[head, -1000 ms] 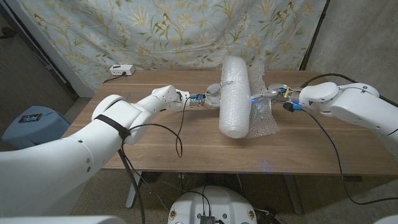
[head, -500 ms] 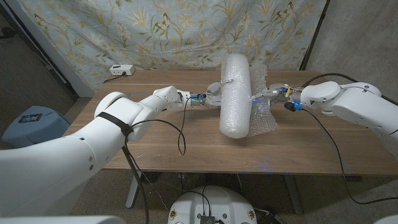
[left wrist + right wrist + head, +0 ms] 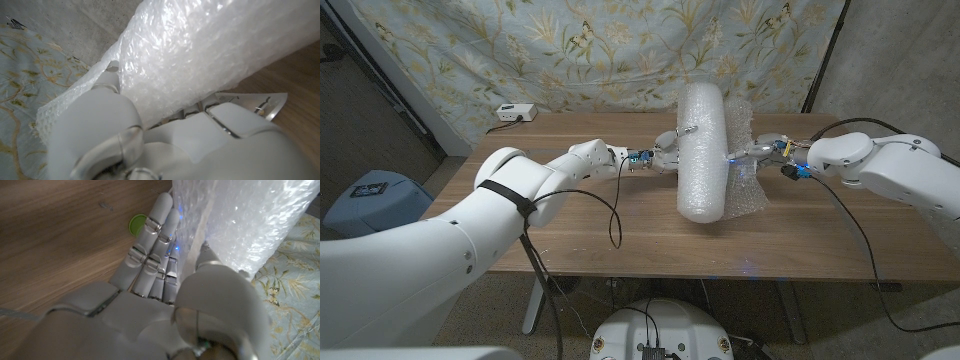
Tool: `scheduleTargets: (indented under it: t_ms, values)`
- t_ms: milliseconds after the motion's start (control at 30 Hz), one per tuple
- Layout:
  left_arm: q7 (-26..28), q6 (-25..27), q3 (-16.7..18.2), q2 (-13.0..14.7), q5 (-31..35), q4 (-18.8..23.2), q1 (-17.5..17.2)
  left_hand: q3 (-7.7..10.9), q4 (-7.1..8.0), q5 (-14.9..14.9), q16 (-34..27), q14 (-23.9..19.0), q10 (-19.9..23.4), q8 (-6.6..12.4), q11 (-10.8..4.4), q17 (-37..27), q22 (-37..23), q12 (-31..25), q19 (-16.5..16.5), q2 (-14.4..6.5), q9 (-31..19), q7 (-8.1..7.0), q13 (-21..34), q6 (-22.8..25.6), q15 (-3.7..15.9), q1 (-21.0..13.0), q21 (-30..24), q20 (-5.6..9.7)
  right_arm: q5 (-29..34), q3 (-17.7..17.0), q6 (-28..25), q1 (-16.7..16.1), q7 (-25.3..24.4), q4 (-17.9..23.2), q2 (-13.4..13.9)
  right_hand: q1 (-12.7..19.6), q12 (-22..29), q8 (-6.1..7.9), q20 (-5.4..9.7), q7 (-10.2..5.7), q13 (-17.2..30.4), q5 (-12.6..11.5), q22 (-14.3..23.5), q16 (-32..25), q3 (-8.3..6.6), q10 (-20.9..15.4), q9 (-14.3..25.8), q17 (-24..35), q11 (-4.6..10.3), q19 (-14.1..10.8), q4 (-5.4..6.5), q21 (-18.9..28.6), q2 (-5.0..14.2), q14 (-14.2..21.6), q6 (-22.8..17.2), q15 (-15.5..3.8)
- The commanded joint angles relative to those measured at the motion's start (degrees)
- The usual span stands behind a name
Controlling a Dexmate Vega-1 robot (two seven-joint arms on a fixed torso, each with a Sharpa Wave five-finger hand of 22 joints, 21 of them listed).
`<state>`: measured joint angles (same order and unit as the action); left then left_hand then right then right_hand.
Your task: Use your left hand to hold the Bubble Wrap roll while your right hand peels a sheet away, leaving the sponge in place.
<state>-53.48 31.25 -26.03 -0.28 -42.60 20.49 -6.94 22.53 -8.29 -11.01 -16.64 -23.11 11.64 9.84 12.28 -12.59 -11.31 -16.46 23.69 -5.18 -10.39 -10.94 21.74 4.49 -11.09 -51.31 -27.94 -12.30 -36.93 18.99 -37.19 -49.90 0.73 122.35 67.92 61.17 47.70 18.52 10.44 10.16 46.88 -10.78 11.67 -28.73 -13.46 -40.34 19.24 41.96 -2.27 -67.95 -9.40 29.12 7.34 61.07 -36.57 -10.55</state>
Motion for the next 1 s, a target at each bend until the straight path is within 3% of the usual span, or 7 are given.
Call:
scheduleTargets:
  t_ms: [33,133,200,267,433,733,1000]
  values:
    - [-1.35,-0.67,1.06,-0.57,0.42,-0.21,-0.67,-0.18,0.15,0.11,0.98,0.57,-1.04,-0.39,0.22,0.28,-0.12,0.89,-0.71,0.36,0.09,0.43,-0.68,-4.07,-0.51,0.92,0.28,0.06,-0.81,-1.48,0.26,-1.55,-0.51,0.42,1.41,1.16,0.91,0.55,0.39,0.30,0.44,0.16,0.18,-0.37,-0.73,-1.09,0.44,0.72,0.53,-0.72,-0.16,0.91,0.07,1.28,-0.88,-0.93]
    - [-1.44,-0.52,1.31,-0.70,0.33,-0.22,-0.81,-0.15,0.22,0.10,1.71,0.44,-1.60,-0.35,0.22,0.51,-0.11,1.76,-0.91,0.06,0.24,-0.09,-1.50,-8.88,-0.65,1.51,0.41,0.07,-0.91,-1.53,0.48,-1.56,-0.01,0.22,1.68,1.68,1.02,0.68,0.68,-0.02,0.55,0.20,0.20,-0.41,-0.93,-1.17,0.63,1.13,0.77,-0.93,-0.25,1.19,0.01,1.55,-1.26,-1.30]
    - [-1.37,-0.65,1.67,-0.84,0.12,-0.32,-1.03,-0.38,1.19,0.17,2.08,0.52,-1.81,-0.30,0.24,0.32,-0.14,2.19,-1.32,-0.97,0.30,-0.12,-1.95,-12.00,-1.00,3.07,0.60,0.02,-0.96,-1.41,0.29,-1.35,0.21,0.10,1.71,1.96,1.24,0.72,0.71,-0.12,0.65,0.21,0.21,-0.46,-1.06,-1.57,0.75,1.38,0.87,-0.91,-0.24,1.31,0.05,1.82,-1.37,-1.30]
    - [-1.58,-1.07,1.79,-0.95,0.21,-0.40,-1.14,-0.74,1.63,0.20,2.68,0.96,-2.63,-0.01,0.25,0.32,-0.20,2.80,-1.74,-1.29,0.32,-1.30,-2.37,-13.94,-1.01,4.54,0.78,0.06,-0.98,-1.23,0.23,-1.08,0.62,-0.13,1.72,2.10,1.36,0.78,0.82,-0.11,0.87,0.24,0.22,-0.43,-1.12,-1.50,0.85,1.58,0.97,-1.06,-0.18,1.48,0.06,1.91,-1.57,-1.25]
    - [-1.86,-2.20,2.31,-1.15,0.31,-0.50,-1.42,-3.16,0.27,0.19,3.65,2.15,-4.17,0.58,0.26,-0.01,-0.30,3.83,-2.56,-2.49,0.38,-1.57,-4.48,-16.64,-1.54,6.57,1.34,0.07,-0.29,-0.68,0.67,-0.51,1.12,-0.59,1.66,2.26,1.52,0.83,0.93,-0.11,1.10,0.32,0.23,-0.35,-1.18,-1.53,1.06,1.92,0.90,-1.19,-0.07,1.77,-0.11,2.25,-1.75,-1.44]
    - [-1.29,-4.00,3.32,-1.20,0.58,-0.69,-1.47,-5.28,0.07,0.16,4.21,3.38,-4.89,0.66,0.27,0.29,-0.32,3.56,-2.99,-3.55,0.38,-1.62,-6.75,-17.89,-1.60,6.64,2.07,0.09,0.20,-0.36,0.07,0.29,0.89,-0.82,1.37,2.64,1.55,0.83,0.95,-0.15,1.07,0.38,0.26,-0.12,-1.39,-1.62,1.44,2.61,1.18,-1.03,0.08,2.13,-0.15,2.48,-1.87,-1.64]
    - [-0.22,-5.06,4.93,-1.49,0.79,-0.94,-1.63,-5.19,0.29,0.08,4.86,4.96,-4.54,0.65,0.25,1.00,-0.28,2.92,-3.37,-3.91,0.36,-1.67,-7.09,-14.64,-1.70,7.53,3.07,0.13,0.31,-0.45,-1.15,0.54,-0.37,-0.59,0.98,4.19,1.99,1.32,1.32,-0.80,1.09,0.45,0.32,-0.38,-2.04,-2.71,2.01,3.84,1.69,-1.71,-0.28,3.06,-0.08,3.85,-3.15,-2.10]
